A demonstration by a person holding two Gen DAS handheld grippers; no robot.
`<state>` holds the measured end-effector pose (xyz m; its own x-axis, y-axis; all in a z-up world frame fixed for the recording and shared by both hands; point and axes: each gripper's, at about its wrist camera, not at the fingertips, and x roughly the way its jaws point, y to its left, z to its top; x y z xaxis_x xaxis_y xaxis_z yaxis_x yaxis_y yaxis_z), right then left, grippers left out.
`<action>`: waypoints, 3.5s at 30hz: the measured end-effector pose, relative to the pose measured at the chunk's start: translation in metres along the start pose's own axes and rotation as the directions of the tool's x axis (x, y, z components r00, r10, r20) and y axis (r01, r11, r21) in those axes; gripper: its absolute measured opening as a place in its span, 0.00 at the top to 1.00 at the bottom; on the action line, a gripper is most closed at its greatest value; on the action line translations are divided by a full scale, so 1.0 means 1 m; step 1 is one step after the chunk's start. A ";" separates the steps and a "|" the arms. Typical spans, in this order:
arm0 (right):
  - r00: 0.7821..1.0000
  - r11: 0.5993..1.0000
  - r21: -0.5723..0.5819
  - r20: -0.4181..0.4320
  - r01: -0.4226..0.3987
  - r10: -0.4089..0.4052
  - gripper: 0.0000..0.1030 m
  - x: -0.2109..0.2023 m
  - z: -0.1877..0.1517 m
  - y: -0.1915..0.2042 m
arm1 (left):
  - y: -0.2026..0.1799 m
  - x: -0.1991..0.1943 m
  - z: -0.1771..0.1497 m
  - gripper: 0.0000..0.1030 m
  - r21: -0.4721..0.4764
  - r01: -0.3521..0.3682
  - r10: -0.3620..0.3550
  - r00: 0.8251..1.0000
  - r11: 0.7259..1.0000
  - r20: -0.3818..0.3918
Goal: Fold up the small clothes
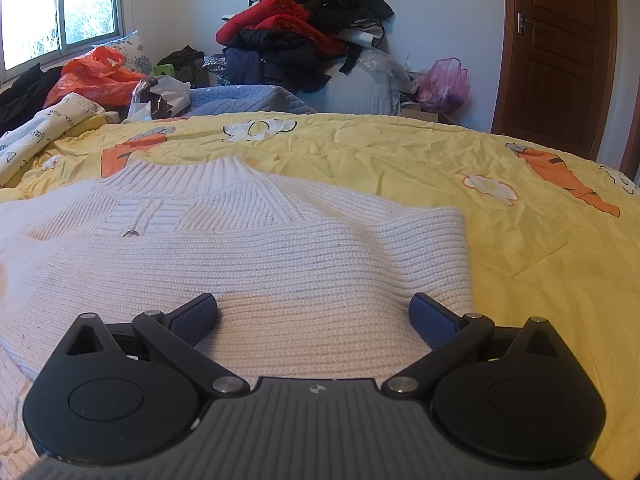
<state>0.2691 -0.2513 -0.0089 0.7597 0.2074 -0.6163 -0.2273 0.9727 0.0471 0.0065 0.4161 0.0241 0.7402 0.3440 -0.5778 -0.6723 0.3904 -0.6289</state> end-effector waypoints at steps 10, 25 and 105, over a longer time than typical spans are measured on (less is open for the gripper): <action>1.000 1.000 0.000 0.000 -0.001 0.001 0.03 0.000 0.000 0.000 | -0.010 0.012 0.007 0.42 0.026 -0.005 0.005 1.000 1.000 -0.022; 1.000 1.000 0.009 0.004 -0.007 0.007 0.03 -0.002 0.001 -0.001 | -0.024 0.007 0.004 0.90 0.148 -0.118 0.113 0.993 0.982 0.040; 0.832 0.828 0.202 -0.091 -0.523 0.548 0.89 0.001 0.066 0.159 | -0.165 -0.050 -0.295 0.09 0.589 0.482 -0.287 0.872 0.649 -0.397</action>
<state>0.2742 -0.0891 0.0498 0.4515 0.6958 -0.5586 -0.4625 0.7178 0.5204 0.0773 0.0829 0.0036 0.8345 -0.1515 -0.5298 -0.0743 0.9218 -0.3805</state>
